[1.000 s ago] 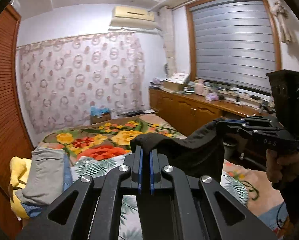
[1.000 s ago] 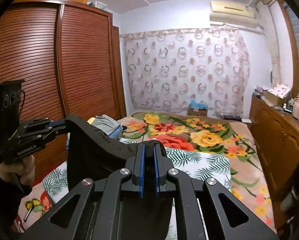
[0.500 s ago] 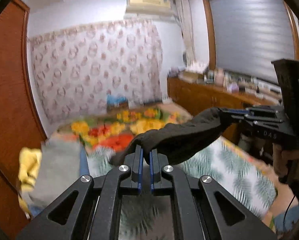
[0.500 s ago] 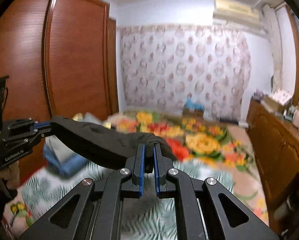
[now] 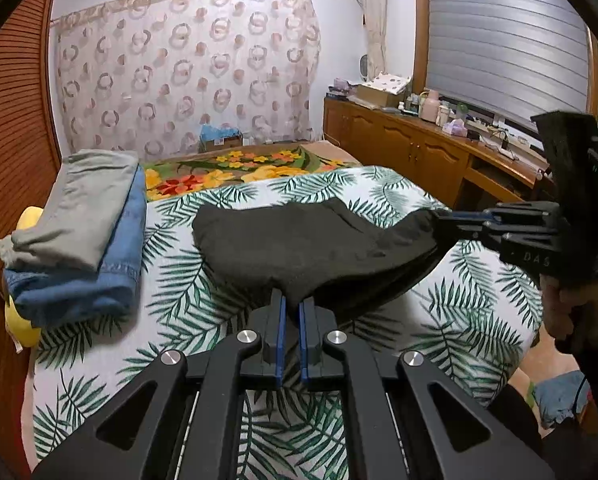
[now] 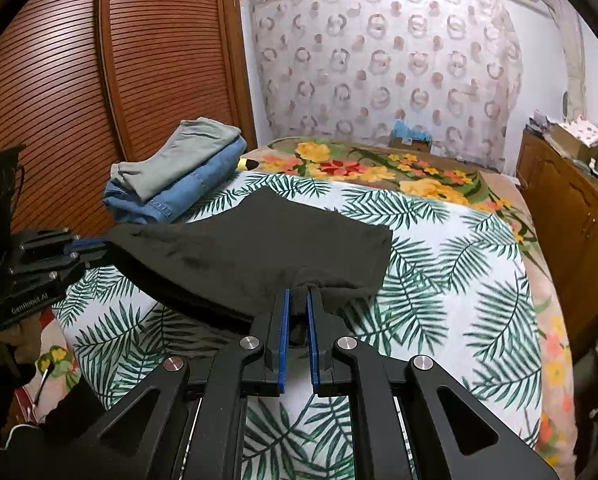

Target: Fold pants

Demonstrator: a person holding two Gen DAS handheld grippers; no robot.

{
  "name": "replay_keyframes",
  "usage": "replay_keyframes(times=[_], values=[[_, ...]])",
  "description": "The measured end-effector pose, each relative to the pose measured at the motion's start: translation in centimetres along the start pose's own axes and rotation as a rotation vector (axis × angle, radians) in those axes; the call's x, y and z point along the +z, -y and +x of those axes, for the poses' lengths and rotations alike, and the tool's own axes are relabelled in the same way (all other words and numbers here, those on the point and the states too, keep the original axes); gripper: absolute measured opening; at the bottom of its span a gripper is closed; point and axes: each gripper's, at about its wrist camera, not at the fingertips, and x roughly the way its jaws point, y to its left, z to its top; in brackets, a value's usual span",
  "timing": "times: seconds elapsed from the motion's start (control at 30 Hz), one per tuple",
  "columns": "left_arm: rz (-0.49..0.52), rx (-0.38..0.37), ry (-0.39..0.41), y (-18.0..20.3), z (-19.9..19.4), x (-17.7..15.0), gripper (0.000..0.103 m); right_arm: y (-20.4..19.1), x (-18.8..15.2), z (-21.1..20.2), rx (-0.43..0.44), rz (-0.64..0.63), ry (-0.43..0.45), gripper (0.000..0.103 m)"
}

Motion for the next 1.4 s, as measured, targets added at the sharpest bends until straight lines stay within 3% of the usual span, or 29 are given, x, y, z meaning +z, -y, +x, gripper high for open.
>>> replay_keyframes(times=[0.7, 1.4], values=[[-0.03, -0.01, -0.053, 0.1, 0.6, -2.9, 0.006, -0.9, -3.2, 1.7, 0.033, 0.052, -0.06, 0.008], [-0.036, -0.056, 0.002, 1.5, -3.8, -3.4, 0.006, -1.9, -5.2, -3.2, 0.089, 0.094, -0.001, 0.008]])
